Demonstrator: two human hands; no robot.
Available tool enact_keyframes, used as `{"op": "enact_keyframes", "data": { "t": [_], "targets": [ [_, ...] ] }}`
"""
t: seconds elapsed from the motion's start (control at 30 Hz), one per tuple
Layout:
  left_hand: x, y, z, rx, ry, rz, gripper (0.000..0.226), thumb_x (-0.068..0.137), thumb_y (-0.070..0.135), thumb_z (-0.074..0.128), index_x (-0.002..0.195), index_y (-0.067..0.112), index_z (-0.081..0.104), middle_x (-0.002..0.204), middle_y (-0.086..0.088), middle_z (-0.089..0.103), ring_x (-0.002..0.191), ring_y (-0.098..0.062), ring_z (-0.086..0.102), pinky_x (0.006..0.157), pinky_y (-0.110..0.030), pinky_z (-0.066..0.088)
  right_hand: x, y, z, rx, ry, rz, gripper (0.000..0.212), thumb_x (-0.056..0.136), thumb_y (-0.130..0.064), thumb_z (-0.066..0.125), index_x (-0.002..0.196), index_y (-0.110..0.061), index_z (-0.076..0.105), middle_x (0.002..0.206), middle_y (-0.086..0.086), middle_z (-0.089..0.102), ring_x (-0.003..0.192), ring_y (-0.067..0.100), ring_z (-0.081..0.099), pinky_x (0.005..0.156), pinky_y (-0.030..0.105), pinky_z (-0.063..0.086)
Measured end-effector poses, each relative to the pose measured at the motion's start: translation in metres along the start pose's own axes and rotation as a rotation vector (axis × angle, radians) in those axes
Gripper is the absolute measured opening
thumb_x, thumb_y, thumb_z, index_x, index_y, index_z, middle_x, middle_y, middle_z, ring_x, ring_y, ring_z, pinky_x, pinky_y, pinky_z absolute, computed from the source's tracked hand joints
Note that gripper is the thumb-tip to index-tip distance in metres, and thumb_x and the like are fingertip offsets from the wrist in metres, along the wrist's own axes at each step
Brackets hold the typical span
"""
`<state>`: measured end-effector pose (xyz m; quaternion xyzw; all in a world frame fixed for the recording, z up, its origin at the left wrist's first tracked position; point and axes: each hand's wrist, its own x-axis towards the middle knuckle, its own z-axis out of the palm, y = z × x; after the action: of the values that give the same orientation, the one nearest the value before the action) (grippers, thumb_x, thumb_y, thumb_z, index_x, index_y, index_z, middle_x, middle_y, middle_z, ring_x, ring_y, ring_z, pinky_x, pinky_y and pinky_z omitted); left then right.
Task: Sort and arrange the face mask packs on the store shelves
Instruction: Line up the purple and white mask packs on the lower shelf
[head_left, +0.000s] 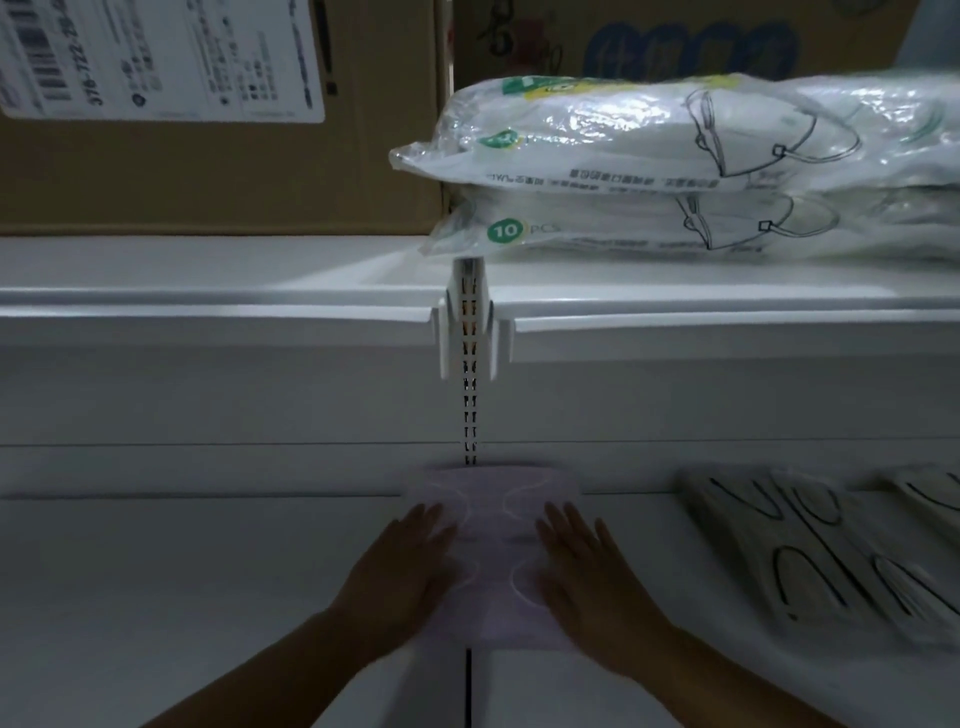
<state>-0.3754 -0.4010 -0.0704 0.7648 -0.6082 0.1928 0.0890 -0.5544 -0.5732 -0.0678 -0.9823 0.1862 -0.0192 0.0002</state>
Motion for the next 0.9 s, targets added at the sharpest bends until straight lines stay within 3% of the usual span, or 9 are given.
{"op": "enact_keyframes", "data": {
  "t": [0.07, 0.13, 0.27, 0.4, 0.5, 0.6, 0.73, 0.83, 0.9],
  "targets": [
    [0.023, -0.003, -0.008, -0.009, 0.008, 0.005, 0.061, 0.104, 0.036, 0.025, 0.095, 0.005, 0.076, 0.102, -0.014, 0.073, 0.09, -0.028, 0.072, 0.068, -0.033, 0.057, 0.026, 0.012, -0.005, 0.036, 0.0, -0.041, 0.058, 0.103, -0.039, 0.022, 0.153, -0.013, 0.009, 0.158, 0.006, -0.011, 0.148, 0.026, -0.007, 0.118, 0.04, -0.007],
    [0.045, -0.008, -0.01, 0.02, -0.084, 0.101, 0.035, 0.085, 0.033, 0.07, 0.1, 0.001, 0.073, 0.104, -0.019, 0.071, 0.096, -0.028, 0.071, 0.077, -0.028, 0.056, 0.051, 0.016, -0.004, 0.023, 0.004, -0.076, 0.054, 0.104, -0.032, 0.023, 0.153, -0.013, 0.01, 0.16, 0.006, -0.006, 0.148, 0.024, -0.003, 0.118, 0.04, -0.005],
    [0.077, -0.018, -0.005, 0.083, -0.28, 0.148, 0.053, 0.06, 0.044, 0.087, 0.096, 0.007, 0.076, 0.106, -0.014, 0.072, 0.103, -0.018, 0.069, 0.09, -0.016, 0.045, 0.082, 0.018, 0.002, -0.041, -0.157, -0.072, 0.052, 0.105, -0.029, 0.023, 0.153, -0.015, 0.011, 0.161, 0.004, 0.004, 0.148, 0.022, 0.006, 0.116, 0.042, 0.01],
    [0.084, -0.032, 0.018, -0.003, -0.444, 0.067, 0.047, 0.105, 0.022, 0.029, 0.151, 0.013, 0.024, 0.159, -0.011, 0.018, 0.147, -0.017, 0.017, 0.114, -0.019, 0.01, 0.091, 0.018, 0.004, -0.004, -0.202, -0.061, 0.051, 0.105, -0.028, 0.024, 0.153, -0.014, 0.013, 0.161, 0.006, 0.006, 0.148, 0.024, 0.008, 0.116, 0.041, 0.013],
    [0.082, -0.037, 0.026, -0.113, -0.482, -0.031, 0.053, 0.104, 0.028, 0.033, 0.153, 0.015, 0.016, 0.161, -0.01, 0.011, 0.148, -0.018, 0.015, 0.114, -0.02, 0.013, 0.092, 0.016, 0.002, -0.012, -0.228, -0.044, 0.056, 0.104, -0.034, 0.026, 0.153, -0.014, 0.009, 0.161, 0.006, 0.002, 0.148, 0.024, 0.004, 0.117, 0.042, 0.009],
    [0.082, -0.039, 0.021, -0.013, -0.3, 0.16, 0.063, 0.096, 0.036, 0.051, 0.146, 0.002, 0.032, 0.152, -0.026, 0.029, 0.141, -0.031, 0.033, 0.112, -0.029, 0.03, 0.088, 0.021, 0.001, -0.033, -0.208, -0.04, 0.067, 0.1, -0.047, 0.032, 0.154, -0.016, 0.006, 0.161, 0.008, -0.002, 0.148, 0.025, -0.001, 0.118, 0.046, 0.006],
    [0.072, -0.036, 0.022, 0.124, -0.518, 0.125, 0.064, 0.102, 0.044, 0.033, 0.153, 0.018, 0.004, 0.161, -0.013, 0.002, 0.149, -0.027, 0.006, 0.12, -0.03, 0.009, 0.082, 0.025, -0.003, -0.155, -0.202, -0.086, 0.069, 0.099, -0.046, 0.035, 0.153, -0.015, 0.006, 0.161, 0.007, -0.004, 0.148, 0.026, -0.004, 0.117, 0.049, 0.004],
    [0.068, -0.027, 0.003, 0.027, -0.311, 0.115, 0.07, 0.08, 0.044, 0.073, 0.136, 0.008, 0.051, 0.139, -0.024, 0.049, 0.126, -0.037, 0.052, 0.099, -0.038, 0.049, 0.074, 0.02, -0.016, -0.16, -0.144, -0.052, 0.066, 0.1, -0.044, 0.031, 0.153, -0.015, 0.004, 0.161, 0.009, -0.006, 0.148, 0.027, -0.006, 0.118, 0.048, 0.001],
    [0.049, -0.021, 0.004, -0.021, -0.164, 0.176, 0.064, 0.076, 0.051, 0.071, 0.121, 0.006, 0.065, 0.126, -0.017, 0.063, 0.114, -0.032, 0.062, 0.086, -0.041, 0.056, 0.055, 0.015, -0.021, -0.103, 0.005, -0.065, 0.065, 0.098, -0.046, 0.035, 0.151, -0.01, 0.022, 0.159, 0.016, 0.01, 0.147, 0.034, 0.01, 0.117, 0.049, 0.013]
  ]
}}
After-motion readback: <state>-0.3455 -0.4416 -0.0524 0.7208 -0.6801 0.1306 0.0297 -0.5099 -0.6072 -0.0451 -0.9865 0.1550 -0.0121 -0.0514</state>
